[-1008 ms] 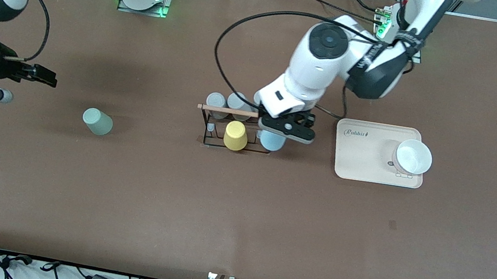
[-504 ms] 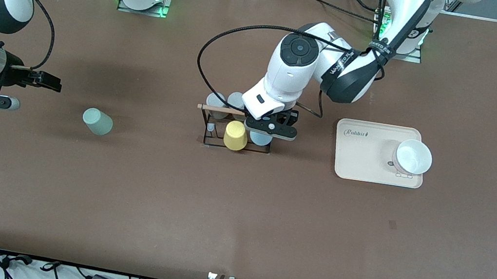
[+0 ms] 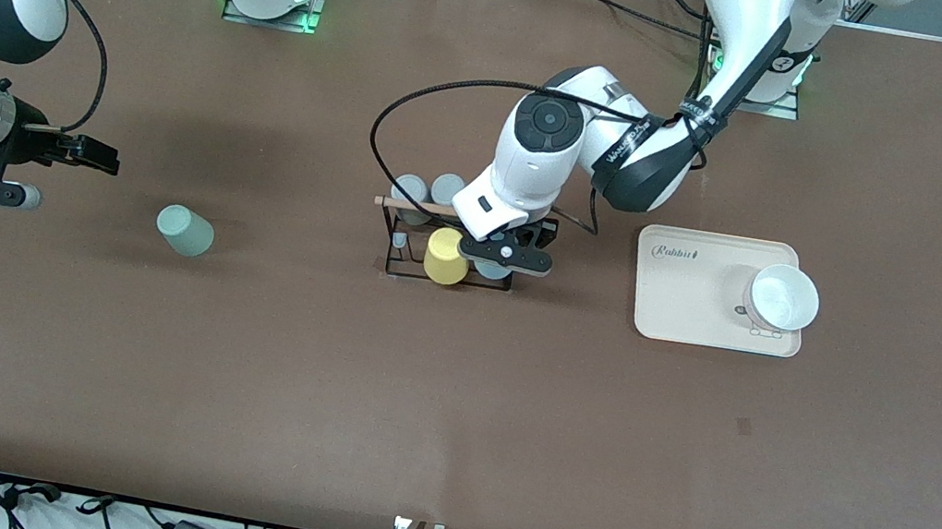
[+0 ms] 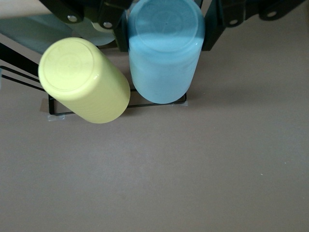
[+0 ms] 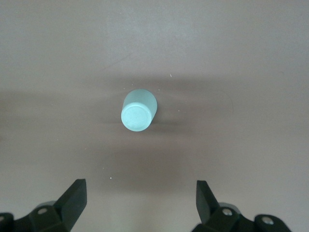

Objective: Hang scattered cups on rack with three cups

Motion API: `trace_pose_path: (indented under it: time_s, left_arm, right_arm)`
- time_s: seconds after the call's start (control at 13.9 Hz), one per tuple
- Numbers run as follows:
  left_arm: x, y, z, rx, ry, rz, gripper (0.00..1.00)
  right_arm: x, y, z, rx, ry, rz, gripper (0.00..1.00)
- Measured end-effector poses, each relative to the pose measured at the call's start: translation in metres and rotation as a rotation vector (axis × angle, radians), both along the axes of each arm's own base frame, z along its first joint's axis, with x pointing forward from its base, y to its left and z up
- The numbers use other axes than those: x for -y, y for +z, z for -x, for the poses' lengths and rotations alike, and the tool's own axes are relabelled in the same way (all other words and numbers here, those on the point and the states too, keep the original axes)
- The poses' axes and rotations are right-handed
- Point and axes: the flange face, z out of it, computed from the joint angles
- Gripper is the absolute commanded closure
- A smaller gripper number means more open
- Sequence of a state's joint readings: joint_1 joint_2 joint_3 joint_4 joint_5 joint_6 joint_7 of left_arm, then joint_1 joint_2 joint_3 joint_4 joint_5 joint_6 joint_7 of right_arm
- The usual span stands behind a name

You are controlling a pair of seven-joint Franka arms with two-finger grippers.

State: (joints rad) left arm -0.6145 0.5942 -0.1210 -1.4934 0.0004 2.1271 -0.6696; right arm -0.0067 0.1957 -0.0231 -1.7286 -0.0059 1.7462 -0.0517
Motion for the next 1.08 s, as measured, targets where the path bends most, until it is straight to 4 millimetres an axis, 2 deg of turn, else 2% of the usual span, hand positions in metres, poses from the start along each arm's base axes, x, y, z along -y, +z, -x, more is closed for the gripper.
trace_pose_path:
  time_s: [0.29,0.58,0.65,0.79,0.86,1.08]
  left_arm:
    - [0.003,-0.006,-0.001,0.002,-0.002,0.004,0.64]
    - [0.005,-0.01,0.0,0.006,-0.004,0.008,0.64]
    - [0.005,-0.01,0.0,0.006,-0.004,0.008,0.61]
    - [0.005,-0.01,0.0,0.006,-0.004,0.008,0.12]
    - [0.005,-0.01,0.0,0.006,-0.004,0.008,0.0]
    - [0.006,-0.01,0.001,0.006,-0.006,0.008,0.0]
  right_arm:
    - [0.0,-0.013,-0.004,-0.005,0.001,0.0,0.0]
    - [-0.001,-0.014,-0.005,-0.003,0.002,0.0,0.0]
    - [-0.002,-0.014,-0.005,-0.003,0.003,0.0,0.0]
    - [-0.004,-0.014,-0.005,-0.003,0.007,0.0,0.0]
    - [-0.005,-0.015,-0.005,-0.004,0.008,0.0,0.0]
    - [-0.006,-0.023,-0.007,-0.005,0.009,0.0,0.0]
